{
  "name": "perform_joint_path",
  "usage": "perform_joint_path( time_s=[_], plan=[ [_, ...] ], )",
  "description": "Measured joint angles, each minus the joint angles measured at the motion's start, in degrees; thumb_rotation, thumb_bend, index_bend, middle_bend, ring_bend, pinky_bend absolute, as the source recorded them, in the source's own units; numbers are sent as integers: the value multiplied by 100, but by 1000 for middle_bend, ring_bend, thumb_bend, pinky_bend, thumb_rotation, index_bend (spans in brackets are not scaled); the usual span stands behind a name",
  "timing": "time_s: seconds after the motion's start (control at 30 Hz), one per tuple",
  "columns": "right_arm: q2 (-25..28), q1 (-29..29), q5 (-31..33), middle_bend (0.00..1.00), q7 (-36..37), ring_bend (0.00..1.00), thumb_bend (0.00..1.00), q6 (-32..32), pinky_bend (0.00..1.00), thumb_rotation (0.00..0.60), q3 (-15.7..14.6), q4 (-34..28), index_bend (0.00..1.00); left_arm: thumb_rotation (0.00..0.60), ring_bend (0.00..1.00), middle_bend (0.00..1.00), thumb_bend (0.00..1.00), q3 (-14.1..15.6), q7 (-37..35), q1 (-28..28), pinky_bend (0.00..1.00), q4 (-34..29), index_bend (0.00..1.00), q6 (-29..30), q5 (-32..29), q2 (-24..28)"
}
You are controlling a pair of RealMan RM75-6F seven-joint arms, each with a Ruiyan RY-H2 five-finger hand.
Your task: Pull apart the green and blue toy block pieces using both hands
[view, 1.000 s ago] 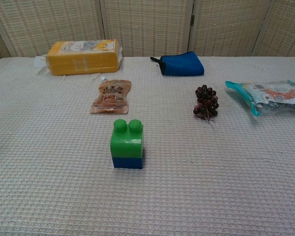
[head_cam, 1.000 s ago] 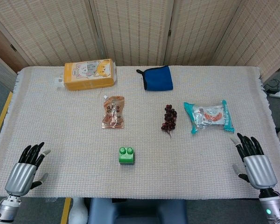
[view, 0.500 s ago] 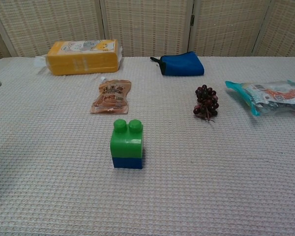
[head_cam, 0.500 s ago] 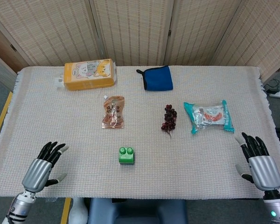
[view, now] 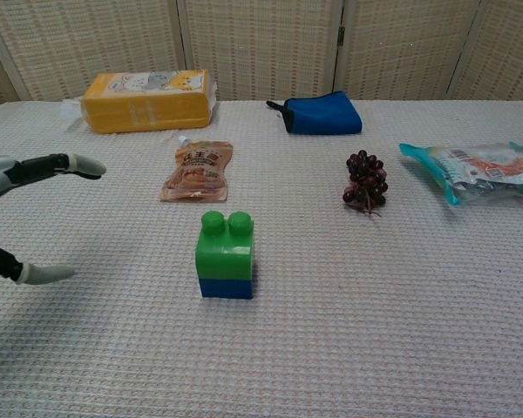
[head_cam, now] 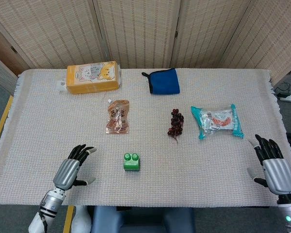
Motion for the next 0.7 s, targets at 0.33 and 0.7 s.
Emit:
perform_joint_path(
  time_s=[0.33,0.7],
  plan=[
    [194,19,30,0,621,0,380,-34,0,600,22,39,0,600,16,198,203,-301,213,-324,0,212,197,-351,-596,-812],
    [304,67,105,0,1006,0,380,-134,0,600,61,166,0,600,15,252,204,-585,70,-602,0,818,217,-457,-914,-1367]
  ],
)
